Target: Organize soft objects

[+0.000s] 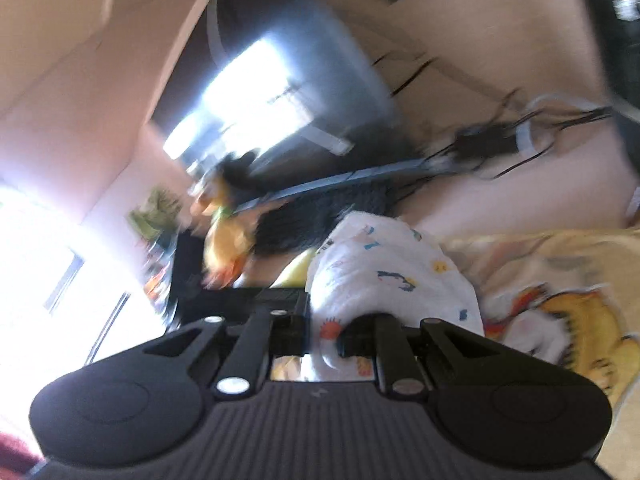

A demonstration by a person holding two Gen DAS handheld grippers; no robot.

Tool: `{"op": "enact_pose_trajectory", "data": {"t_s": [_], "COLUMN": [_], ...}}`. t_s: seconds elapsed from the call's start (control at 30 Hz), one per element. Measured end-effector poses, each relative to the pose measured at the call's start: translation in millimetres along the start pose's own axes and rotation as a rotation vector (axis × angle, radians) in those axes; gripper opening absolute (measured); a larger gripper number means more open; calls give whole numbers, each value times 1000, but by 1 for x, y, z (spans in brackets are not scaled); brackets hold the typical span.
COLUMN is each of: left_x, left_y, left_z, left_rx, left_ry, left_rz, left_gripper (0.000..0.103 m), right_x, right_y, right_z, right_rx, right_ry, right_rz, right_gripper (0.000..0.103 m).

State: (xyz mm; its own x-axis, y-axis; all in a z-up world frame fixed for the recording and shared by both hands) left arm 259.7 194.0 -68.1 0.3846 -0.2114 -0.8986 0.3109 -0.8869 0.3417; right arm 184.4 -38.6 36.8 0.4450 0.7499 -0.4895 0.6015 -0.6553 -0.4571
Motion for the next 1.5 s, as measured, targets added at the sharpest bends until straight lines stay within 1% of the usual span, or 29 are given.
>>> {"op": "enact_pose_trajectory", "data": {"t_s": [0.07,0.17,0.3,0.37,0.5,0.6,0.67,0.73,0.87,0.97,1.07,1.13,1.2,1.3,1.33,1.37,1.43,1.5], "left_x": [0,0,1,2,-6,-8,-9,-11,-13,-15,-17,-18,-19,-21,-15,-10,0,9], "left_y": [1,1,-3,-5,0,-9,-15,-21,-26,-8,12,25,38,58,68,77,93,102], "left_z": [1,3,3,1,13,6,2,-1,-4,3,10,15,20,27,30,33,38,41], "left_rx": [11,14,-2,-6,-62,-71,-80,-83,-32,44,121,173,225,303,349,381,438,474], "left_ry": [3,5,1,-3,34,62,72,79,101,100,97,95,93,90,88,84,73,53], "left_rz": [1,8,23,29,-11,-70,-109,-148,-268,-289,-306,-317,-328,-344,-370,-382,-397,-405], "left_gripper": [103,103,103,103,103,103,103,103,103,103,103,103,103,103,103,103,103,103], "right_x": [22,51,67,69,54,29,18,13,17,28,48,65,84,100,104,105,106,103], "right_y": [-7,-9,-4,2,22,40,51,58,64,59,48,46,53,70,77,85,98,110], "right_z": [16,44,73,81,79,73,60,44,13,-6,-21,-24,-18,-3,3,8,16,24], "right_rx": [-31,-27,-15,-17,14,72,104,104,97,64,28,21,32,76,90,102,121,142], "right_ry": [-86,-228,-345,-375,-345,-271,-211,-153,-58,1,52,48,10,-53,-71,-84,-102,-105], "right_rz": [3,-8,37,61,113,139,146,155,142,119,43,17,36,58,66,76,99,123], "right_gripper": [13,13,13,13,13,13,13,13,13,13,13,13,13,13,13,13,13,13]}}
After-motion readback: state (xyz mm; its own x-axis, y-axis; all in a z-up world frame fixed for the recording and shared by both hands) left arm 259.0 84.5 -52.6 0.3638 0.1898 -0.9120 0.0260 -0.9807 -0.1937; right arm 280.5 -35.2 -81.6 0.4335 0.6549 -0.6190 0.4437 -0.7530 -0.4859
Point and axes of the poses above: each gripper's, at about its wrist camera, not at the fingertips, and x roughly the way its jaws point, y to its right, z to its underside, the point moved 6 cm from there along x, roughly the way its jaws point, and after that the axes turned 15 degrees about -x, right-handed, at the moved point
